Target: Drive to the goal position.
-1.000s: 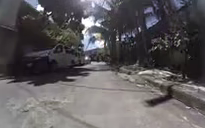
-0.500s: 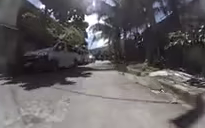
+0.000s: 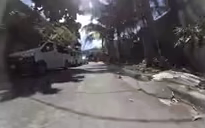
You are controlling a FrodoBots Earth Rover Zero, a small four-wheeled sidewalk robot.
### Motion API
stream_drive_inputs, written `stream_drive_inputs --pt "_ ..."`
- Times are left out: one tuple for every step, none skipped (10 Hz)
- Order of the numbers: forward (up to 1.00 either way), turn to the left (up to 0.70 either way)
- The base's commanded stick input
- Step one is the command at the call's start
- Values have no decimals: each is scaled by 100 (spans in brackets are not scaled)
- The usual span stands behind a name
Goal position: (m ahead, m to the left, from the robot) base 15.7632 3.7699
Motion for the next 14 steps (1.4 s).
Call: stream_drive_inputs --pt "100 3" --pt "100 1" --pt "100 5" --pt "100 3" --pt "100 2" --pt "100 5" --pt "100 3" --pt "100 3" --pt "100 3" --pt "100 3" --pt "100 3" --pt "100 6" --pt "100 18" --pt "100 38"
